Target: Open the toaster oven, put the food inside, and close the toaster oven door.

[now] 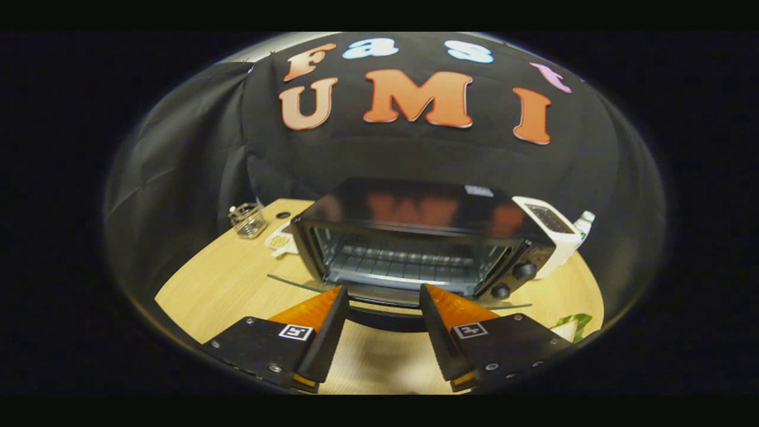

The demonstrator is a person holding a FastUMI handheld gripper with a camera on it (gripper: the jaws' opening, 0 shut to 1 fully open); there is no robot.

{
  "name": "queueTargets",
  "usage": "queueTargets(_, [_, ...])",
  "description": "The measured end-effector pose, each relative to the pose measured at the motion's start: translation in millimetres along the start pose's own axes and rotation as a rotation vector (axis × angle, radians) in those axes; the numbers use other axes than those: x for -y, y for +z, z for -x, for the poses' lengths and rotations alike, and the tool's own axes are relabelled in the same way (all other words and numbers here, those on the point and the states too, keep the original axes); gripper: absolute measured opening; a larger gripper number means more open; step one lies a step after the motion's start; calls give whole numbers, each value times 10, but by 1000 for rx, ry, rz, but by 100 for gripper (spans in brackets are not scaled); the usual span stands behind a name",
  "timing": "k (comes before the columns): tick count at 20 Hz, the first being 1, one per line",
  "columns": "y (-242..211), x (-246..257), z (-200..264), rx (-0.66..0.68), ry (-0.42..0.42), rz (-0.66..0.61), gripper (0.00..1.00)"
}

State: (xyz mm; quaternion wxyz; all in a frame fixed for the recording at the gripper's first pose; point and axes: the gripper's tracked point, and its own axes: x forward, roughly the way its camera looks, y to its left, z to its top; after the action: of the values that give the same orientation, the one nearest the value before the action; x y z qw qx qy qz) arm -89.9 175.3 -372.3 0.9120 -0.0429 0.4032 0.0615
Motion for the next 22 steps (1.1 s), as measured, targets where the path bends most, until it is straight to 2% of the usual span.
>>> queueTargets(3, [-340, -55, 16, -129, 73, -144, 71])
queueTargets(6, [-702, -4, -68, -287, 81, -348, 70])
queueTargets(8, [-805, 46, -193, -329, 64, -410, 68])
queueTargets(12, [-1043, 94, -370, -395, 24, -344, 66])
queueTargets(15, [-1035, 95, -409, -368, 4, -276, 68])
queueTargets(17, [-1047, 52, -434, -364, 13, -246, 72])
queueTargets(19, [-1028, 8, -427, -369, 40, -230, 83])
queueTargets(22, [-915, -69, -299, -378, 124, -294, 93])
